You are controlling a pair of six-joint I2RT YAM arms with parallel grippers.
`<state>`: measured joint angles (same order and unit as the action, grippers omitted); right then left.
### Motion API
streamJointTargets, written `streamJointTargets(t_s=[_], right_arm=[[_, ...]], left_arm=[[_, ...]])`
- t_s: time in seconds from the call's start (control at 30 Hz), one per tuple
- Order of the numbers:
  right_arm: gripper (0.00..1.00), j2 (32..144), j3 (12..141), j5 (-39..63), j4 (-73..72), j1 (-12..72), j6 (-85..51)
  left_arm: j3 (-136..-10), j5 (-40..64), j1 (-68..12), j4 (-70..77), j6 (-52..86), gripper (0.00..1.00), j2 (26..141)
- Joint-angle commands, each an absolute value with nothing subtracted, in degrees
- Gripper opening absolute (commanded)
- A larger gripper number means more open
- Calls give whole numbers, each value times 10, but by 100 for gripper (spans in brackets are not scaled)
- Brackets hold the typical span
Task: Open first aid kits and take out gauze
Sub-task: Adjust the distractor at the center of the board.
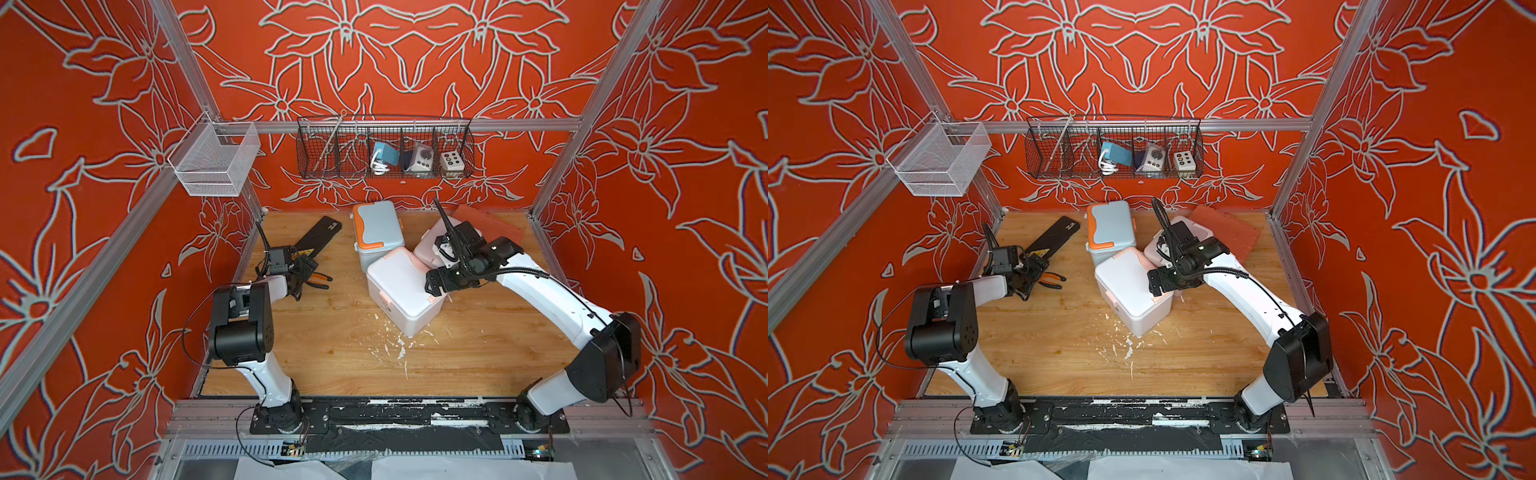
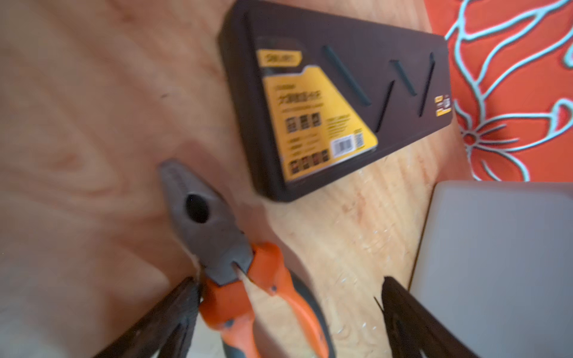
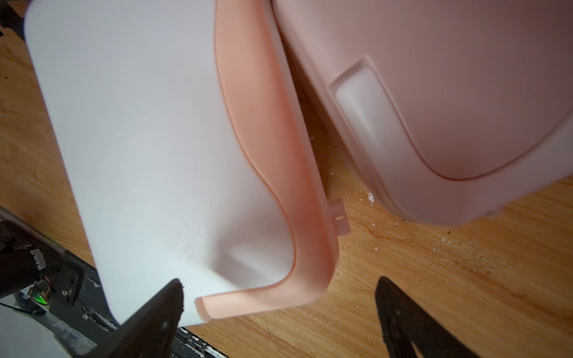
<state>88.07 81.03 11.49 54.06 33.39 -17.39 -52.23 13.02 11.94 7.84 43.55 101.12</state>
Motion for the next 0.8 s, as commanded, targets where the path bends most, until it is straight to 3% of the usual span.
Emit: streamJointTargets(t_s=[0.0, 0.17, 0.5, 0.77], right_arm=[[97, 870, 808, 107, 548, 332, -187], [97, 875, 822, 103, 552, 333, -202], [98, 859, 835, 61, 541, 332, -237], [98, 890, 854, 93, 544, 327, -187]], left_arm=[[-555, 157, 121, 86, 448, 89, 1033], [-577, 183, 118, 81, 457, 88, 1035], [-446, 132, 92, 42, 465, 89, 911], [-507, 181, 49, 74, 459, 89, 999]])
